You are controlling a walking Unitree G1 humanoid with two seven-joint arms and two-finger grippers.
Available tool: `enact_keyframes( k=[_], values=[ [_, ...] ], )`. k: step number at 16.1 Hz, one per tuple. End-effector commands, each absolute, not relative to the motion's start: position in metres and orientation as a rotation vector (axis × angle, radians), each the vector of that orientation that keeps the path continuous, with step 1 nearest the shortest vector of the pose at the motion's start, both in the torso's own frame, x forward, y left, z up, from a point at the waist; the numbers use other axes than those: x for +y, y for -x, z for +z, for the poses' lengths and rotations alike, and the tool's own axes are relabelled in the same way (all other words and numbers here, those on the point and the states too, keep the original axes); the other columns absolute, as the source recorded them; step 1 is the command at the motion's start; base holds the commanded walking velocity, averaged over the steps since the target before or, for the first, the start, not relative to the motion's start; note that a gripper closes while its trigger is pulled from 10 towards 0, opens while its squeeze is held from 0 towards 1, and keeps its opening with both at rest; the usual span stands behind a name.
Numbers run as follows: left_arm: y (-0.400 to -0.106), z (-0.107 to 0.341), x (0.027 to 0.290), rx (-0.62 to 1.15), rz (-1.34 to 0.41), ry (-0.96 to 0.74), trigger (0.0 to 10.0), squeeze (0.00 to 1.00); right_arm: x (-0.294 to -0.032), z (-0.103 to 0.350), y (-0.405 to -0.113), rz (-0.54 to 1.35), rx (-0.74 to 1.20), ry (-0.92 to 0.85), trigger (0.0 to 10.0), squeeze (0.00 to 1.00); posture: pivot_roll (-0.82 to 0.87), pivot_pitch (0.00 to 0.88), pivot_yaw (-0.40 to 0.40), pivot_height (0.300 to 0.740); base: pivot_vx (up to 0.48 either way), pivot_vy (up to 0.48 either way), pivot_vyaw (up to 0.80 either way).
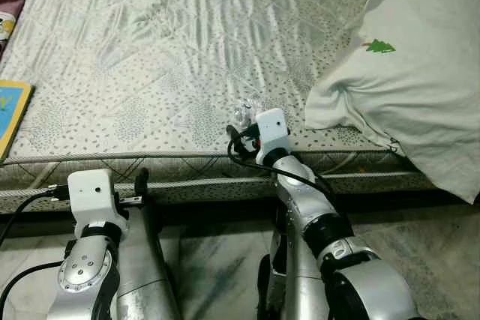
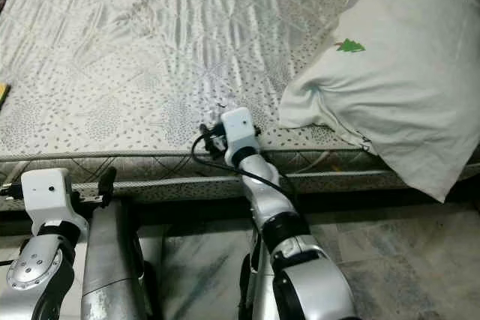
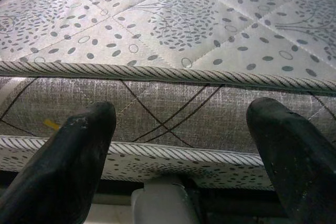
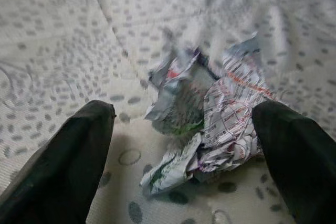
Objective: Clean up the room
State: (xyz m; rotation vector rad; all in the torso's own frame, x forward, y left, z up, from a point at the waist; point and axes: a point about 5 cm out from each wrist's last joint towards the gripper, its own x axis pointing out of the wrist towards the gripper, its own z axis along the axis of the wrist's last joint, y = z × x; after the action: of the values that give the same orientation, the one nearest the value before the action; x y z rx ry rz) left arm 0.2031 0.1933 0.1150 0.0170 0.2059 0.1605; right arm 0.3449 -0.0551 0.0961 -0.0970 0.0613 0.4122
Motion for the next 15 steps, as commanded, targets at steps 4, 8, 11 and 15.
enact_keyframes(
  k=[4,8,11,15],
  values=[
    [-0.199,0.115,0.195,0.215,0.171,-0.029,10.0,0.00,-0.054,0.081,-0.342,0.363,0.130,0.152,0.0,0.00,0.19,0.212,-0.085,0.484,0.000,0.000,0.00],
    [-0.202,0.114,0.193,0.211,0.168,-0.025,10.0,0.00,-0.068,0.070,-0.342,0.280,0.197,0.147,0.0,0.00,0.19,0.203,-0.087,0.484,0.000,0.000,0.00],
    [-0.206,0.114,0.191,0.201,0.157,-0.019,10.0,0.00,-0.072,0.070,-0.344,0.268,0.200,0.134,0.0,0.00,0.18,0.190,-0.090,0.484,0.000,0.000,0.00],
    [-0.209,0.114,0.189,0.190,0.150,-0.015,10.0,0.00,-0.073,0.071,-0.346,0.262,0.202,0.113,0.0,0.00,0.19,0.178,-0.094,0.484,0.000,0.000,0.00]
  ],
)
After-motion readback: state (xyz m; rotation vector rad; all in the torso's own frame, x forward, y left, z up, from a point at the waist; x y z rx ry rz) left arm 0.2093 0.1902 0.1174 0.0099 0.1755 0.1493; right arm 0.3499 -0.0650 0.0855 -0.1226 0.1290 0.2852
